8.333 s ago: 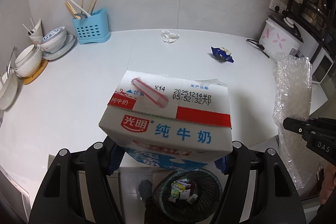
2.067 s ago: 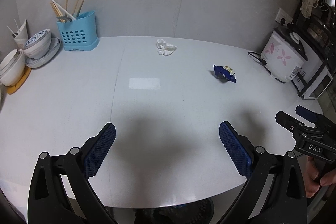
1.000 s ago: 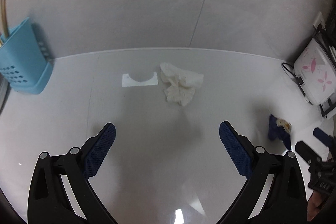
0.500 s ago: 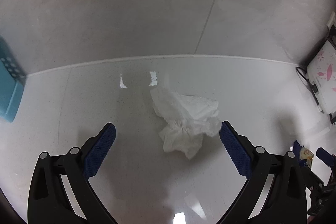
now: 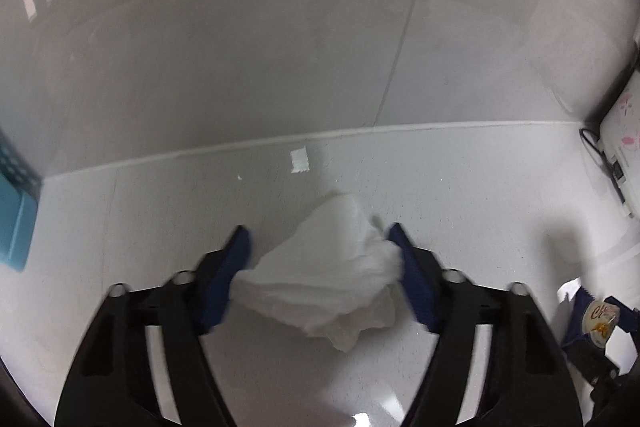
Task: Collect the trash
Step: 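Grasp the blue snack packet with the right gripper while the left gripper grasps the tissue, then lift the blue snack packet and white tissue off the counter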
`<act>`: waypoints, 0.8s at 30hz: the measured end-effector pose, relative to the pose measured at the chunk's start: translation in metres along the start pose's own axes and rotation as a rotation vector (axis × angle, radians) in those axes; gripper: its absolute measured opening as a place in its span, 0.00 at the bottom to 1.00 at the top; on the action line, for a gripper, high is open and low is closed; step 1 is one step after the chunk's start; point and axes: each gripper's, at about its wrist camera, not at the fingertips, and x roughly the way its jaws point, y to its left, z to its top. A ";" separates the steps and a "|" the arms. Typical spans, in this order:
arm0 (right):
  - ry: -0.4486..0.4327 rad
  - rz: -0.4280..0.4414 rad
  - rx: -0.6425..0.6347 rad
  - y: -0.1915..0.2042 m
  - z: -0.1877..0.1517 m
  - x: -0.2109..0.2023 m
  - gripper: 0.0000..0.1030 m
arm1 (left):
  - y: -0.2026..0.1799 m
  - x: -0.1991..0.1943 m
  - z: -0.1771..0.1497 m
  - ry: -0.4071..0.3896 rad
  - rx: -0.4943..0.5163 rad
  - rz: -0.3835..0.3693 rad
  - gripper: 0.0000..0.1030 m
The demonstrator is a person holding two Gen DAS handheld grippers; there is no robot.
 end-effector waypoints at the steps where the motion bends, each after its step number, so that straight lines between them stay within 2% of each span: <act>1: -0.004 0.008 0.004 0.000 0.001 0.000 0.82 | -0.001 0.001 0.002 0.001 0.010 0.001 0.48; 2: -0.007 0.013 0.003 0.002 0.001 0.000 0.79 | -0.001 0.001 0.004 0.004 0.013 0.004 0.44; 4: -0.005 0.023 -0.005 0.005 0.001 0.001 0.70 | 0.000 0.003 0.008 0.011 0.001 0.007 0.26; 6: 0.016 0.029 -0.013 0.007 0.001 0.004 0.53 | 0.003 0.003 0.011 0.026 -0.006 0.006 0.14; 7: 0.034 0.028 -0.010 0.007 0.001 0.008 0.43 | 0.003 0.002 0.011 0.032 -0.001 0.001 0.12; 8: 0.065 0.028 0.000 0.006 0.000 0.013 0.39 | 0.001 0.000 0.011 0.032 0.006 -0.004 0.11; 10: 0.058 0.003 0.004 0.005 0.001 0.013 0.22 | 0.003 -0.006 0.009 0.029 0.021 -0.004 0.10; 12: 0.066 -0.006 0.002 0.005 0.001 0.015 0.11 | 0.005 -0.012 0.007 0.031 0.018 -0.010 0.09; 16: 0.072 -0.001 0.001 0.002 -0.002 0.015 0.05 | 0.003 -0.022 0.003 0.041 0.011 -0.007 0.09; 20: 0.059 -0.009 -0.002 0.000 -0.005 0.008 0.05 | 0.001 -0.037 -0.004 0.037 0.028 0.005 0.09; 24: 0.043 -0.008 -0.002 -0.006 -0.011 -0.003 0.05 | -0.005 -0.061 -0.014 0.019 0.013 -0.029 0.09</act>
